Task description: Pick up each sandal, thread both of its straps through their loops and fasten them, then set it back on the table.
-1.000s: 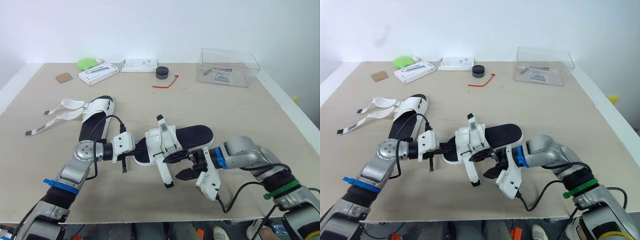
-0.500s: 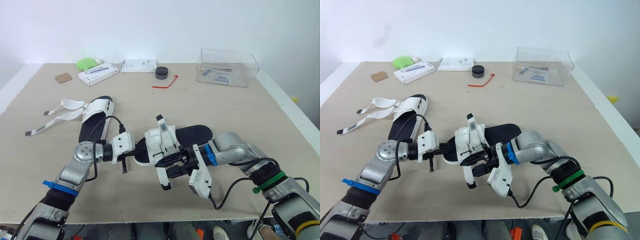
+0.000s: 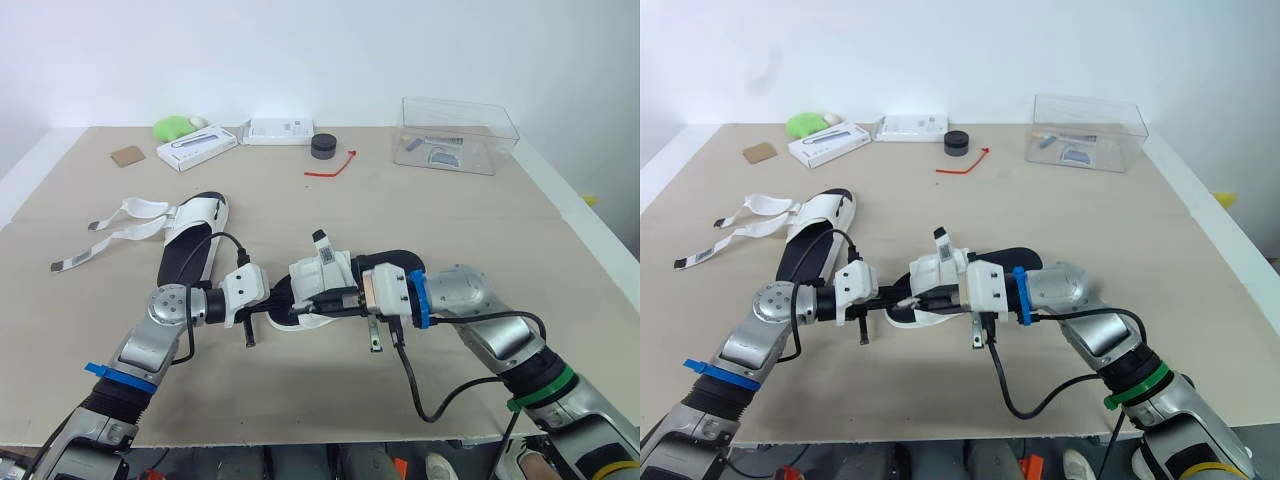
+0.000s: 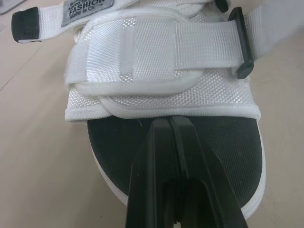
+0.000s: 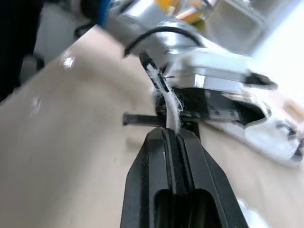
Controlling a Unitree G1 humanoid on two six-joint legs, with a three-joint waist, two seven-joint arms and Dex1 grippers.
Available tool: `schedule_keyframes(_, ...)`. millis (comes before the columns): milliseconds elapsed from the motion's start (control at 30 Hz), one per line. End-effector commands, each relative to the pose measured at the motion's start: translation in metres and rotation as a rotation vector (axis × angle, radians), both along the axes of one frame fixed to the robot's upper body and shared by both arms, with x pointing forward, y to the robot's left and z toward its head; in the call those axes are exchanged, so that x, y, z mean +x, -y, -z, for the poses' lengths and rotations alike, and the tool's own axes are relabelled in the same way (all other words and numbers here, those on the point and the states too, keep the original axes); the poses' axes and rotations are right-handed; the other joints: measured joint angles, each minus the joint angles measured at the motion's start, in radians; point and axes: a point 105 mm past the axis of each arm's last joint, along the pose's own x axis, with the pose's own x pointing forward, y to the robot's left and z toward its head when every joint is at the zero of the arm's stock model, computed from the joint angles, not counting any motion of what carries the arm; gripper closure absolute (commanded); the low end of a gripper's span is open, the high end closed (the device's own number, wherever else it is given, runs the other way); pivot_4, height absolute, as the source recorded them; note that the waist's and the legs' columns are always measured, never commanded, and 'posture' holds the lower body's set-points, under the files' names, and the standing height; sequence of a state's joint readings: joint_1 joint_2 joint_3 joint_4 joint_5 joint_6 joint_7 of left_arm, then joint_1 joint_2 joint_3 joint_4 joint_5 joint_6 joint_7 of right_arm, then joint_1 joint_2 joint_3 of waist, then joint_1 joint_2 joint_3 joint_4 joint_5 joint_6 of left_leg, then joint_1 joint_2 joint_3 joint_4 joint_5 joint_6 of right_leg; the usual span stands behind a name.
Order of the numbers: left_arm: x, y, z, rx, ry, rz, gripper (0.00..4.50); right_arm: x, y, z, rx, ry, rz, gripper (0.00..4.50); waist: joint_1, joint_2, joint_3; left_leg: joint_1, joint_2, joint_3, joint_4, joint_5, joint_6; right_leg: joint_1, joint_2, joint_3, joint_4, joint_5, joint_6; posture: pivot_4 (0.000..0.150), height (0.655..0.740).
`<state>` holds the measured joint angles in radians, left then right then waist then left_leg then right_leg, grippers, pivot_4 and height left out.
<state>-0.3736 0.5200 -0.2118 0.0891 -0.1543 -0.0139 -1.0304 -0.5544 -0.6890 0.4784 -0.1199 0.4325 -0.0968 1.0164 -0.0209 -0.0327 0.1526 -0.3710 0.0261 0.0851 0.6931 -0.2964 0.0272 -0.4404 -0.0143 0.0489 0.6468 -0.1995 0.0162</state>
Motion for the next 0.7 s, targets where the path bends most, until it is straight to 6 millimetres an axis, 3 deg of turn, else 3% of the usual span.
schedule_keyframes(33,-0.002,0.002,0.007,0.025,-0.015,0.007,4.50,0.014,-0.006,-0.016,0.086,-0.299,0.152,4.41,0.000,0.000,0.000,-0.001,0.000,-0.001,0.000,0.000,0.000,0.000,0.000,-0.001,0.000,0.000,0.000,0.150,0.7400)
schedule_keyframes(167,-0.001,0.002,0.008,0.026,-0.016,0.004,4.50,0.039,-0.009,-0.017,0.037,-0.519,0.299,4.41,0.000,0.000,0.000,-0.001,0.000,-0.001,0.000,0.000,0.000,-0.001,0.000,-0.001,0.000,0.000,0.000,0.150,0.7400)
schedule_keyframes(267,-0.001,0.003,0.007,0.022,-0.014,0.002,4.50,0.057,-0.010,-0.021,0.018,-0.582,0.387,4.41,0.000,0.000,0.000,-0.001,0.000,-0.001,0.000,0.000,-0.001,-0.001,0.000,-0.002,0.000,0.001,0.000,0.150,0.7400)
schedule_keyframes(633,-0.001,0.002,0.008,0.019,-0.012,-0.009,4.50,0.084,-0.004,-0.008,-0.090,-0.599,0.528,4.41,0.000,0.000,0.000,-0.004,-0.001,-0.003,0.000,0.000,0.000,-0.002,0.003,-0.003,-0.001,0.001,0.001,0.150,0.7400)
schedule_keyframes(700,-0.001,0.001,0.008,0.020,-0.013,-0.011,4.50,0.086,-0.005,-0.012,-0.089,-0.566,0.525,3.81,0.000,0.000,0.000,-0.004,-0.001,-0.003,0.000,0.000,0.000,-0.002,0.004,-0.003,-0.001,0.001,0.001,0.150,0.7400)
